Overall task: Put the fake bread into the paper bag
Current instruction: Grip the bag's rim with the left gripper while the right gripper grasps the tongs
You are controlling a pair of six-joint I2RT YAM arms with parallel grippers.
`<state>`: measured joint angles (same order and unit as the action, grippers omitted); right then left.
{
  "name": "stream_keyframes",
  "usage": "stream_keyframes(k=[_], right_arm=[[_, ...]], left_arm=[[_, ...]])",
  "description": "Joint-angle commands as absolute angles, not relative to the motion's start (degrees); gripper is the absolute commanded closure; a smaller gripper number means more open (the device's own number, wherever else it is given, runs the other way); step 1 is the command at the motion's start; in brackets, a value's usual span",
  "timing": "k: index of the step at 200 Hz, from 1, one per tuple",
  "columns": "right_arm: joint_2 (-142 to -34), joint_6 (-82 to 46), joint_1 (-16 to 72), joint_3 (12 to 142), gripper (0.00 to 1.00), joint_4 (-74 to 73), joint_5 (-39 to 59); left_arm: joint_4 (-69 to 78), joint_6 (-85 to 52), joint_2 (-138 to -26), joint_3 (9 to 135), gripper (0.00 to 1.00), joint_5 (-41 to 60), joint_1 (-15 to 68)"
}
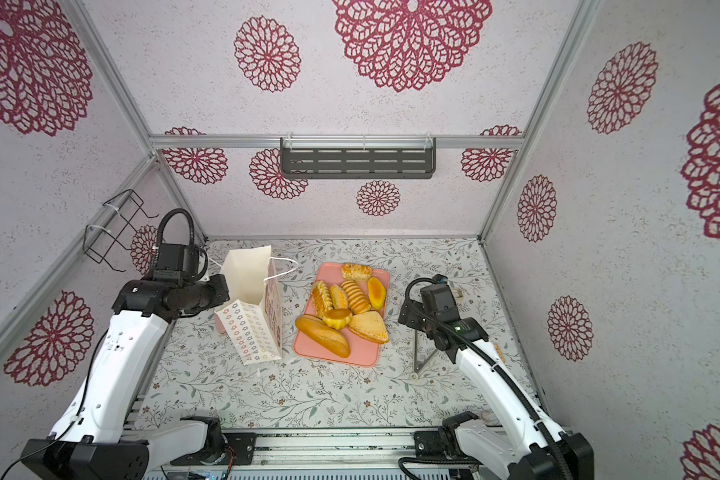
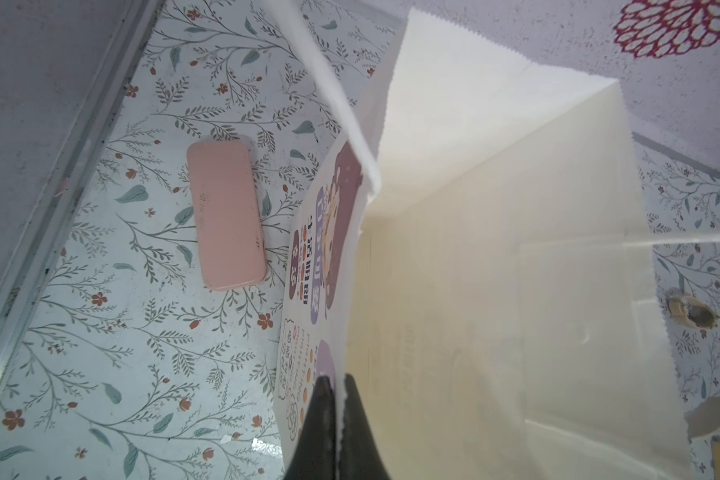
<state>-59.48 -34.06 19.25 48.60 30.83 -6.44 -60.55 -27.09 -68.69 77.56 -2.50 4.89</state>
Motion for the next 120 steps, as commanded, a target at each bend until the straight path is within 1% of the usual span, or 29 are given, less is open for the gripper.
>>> stream_keyframes(k=[1, 16, 25, 48, 57, 70, 73, 75, 84, 120], right_arm=[[-58.52, -36.35, 16.89, 47.4, 0.02, 36.38, -9.24], [-57.53, -36.92, 15.32, 45.79, 0.04, 37.42, -8.86], [-56.74, -37.08, 14.37, 44.63, 0.05, 37.53, -8.24], [-55.64, -37.51, 13.12, 41.83, 0.04, 37.04, -7.49], [-55.66, -37.67, 12.93, 40.85, 0.02, 36.51, -7.18], [-56.23, -38.0, 12.86, 39.36, 0.01, 35.34, -6.21], [-56.43, -38.07, 12.84, 39.03, 0.01, 35.07, -5.92], [-56.54, -38.13, 12.83, 38.81, 0.01, 34.83, -5.65], [-57.2, -38.44, 12.83, 37.99, 0.01, 33.84, -4.73], [-60.4, -39.55, 12.95, 35.92, 0.02, 30.52, -3.06]], left_arm=[[-57.93, -28.55, -65.83, 75.59, 0.92, -5.11, 5.12], [-57.25, -28.56, -64.99, 74.24, 0.78, -5.15, 5.03], [-57.22, -28.46, -65.03, 73.94, 0.64, -5.08, 5.01], [-57.01, -28.61, -65.02, 73.41, 0.33, -5.02, 5.01], [-56.78, -28.73, -64.79, 73.3, 0.26, -5.1, 5.01], [-56.49, -28.86, -64.05, 73.36, 0.18, -5.54, 4.94], [-56.46, -28.95, -63.79, 73.45, 0.03, -5.74, 4.92], [-56.43, -28.95, -63.63, 73.51, 0.0, -5.85, 4.92], [-56.63, -28.93, -63.09, 74.07, 0.03, -6.43, 4.92], [-59.35, -28.42, -61.22, 78.56, 0.03, -8.92, 4.67]])
